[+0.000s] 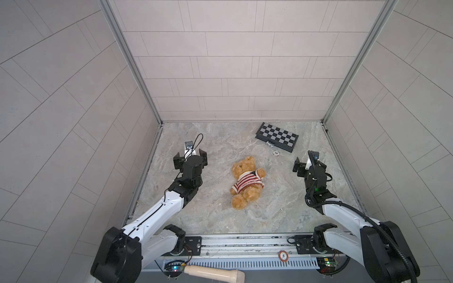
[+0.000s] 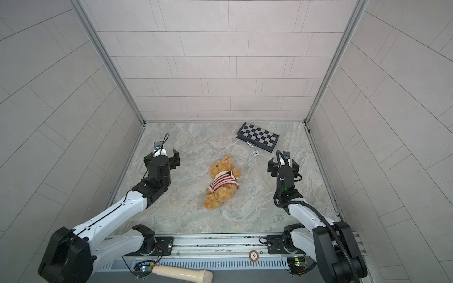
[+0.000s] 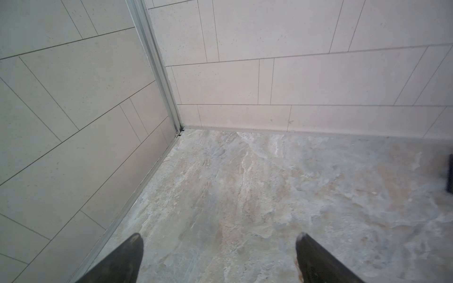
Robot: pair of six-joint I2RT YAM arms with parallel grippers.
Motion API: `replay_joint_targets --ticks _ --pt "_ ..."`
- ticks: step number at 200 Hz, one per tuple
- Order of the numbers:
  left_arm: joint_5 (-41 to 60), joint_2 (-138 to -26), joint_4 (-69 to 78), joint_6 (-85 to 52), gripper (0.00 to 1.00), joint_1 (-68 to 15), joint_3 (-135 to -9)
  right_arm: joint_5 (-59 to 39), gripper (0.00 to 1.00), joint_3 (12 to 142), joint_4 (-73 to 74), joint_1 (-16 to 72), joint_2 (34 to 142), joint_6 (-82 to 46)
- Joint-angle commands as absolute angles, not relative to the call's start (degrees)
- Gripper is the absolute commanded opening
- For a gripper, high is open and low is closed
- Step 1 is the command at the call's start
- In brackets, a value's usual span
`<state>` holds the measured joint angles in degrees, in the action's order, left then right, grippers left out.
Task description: Dress the teddy bear
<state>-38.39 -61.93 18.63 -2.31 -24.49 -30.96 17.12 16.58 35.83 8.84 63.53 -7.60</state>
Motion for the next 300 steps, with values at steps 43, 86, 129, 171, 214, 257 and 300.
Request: replay_joint_targets --ticks 43,86,129,171,214,257,300 --pt "-34.08 -70.76 42.58 4.18 1.0 -18.33 -24.44 17.42 0.99 16.74 47.0 8.22 69.77 -3.14" --pt "-26.94 -72.82 45.96 6.0 1.0 -15.82 -24.18 18.11 0.99 17.41 43.78 7.33 71.17 -2.85" --pt "-28.0 -73.38 44.88 3.91 1.0 -13.69 -22.2 17.44 0.99 16.51 51.96 6.98 78.55 -1.46" --pt "-22.75 -82.15 64.78 1.63 1.0 -10.3 -14.98 19.98 0.99 14.87 67.12 7.02 90.02 -1.23" --pt "-17.84 -84.65 57.76 1.64 1.0 -8.78 -19.38 22.0 0.99 18.09 63.17 6.98 91.83 -1.38" --pt "-14.28 -84.46 55.3 0.65 1.0 -7.11 -20.33 23.89 0.99 20.92 56.99 6.81 91.45 -2.43" --pt "-14.06 -84.23 55.61 0.62 1.0 -7.04 -20.21 23.81 0.99 20.83 57.04 6.82 91.41 -2.56"
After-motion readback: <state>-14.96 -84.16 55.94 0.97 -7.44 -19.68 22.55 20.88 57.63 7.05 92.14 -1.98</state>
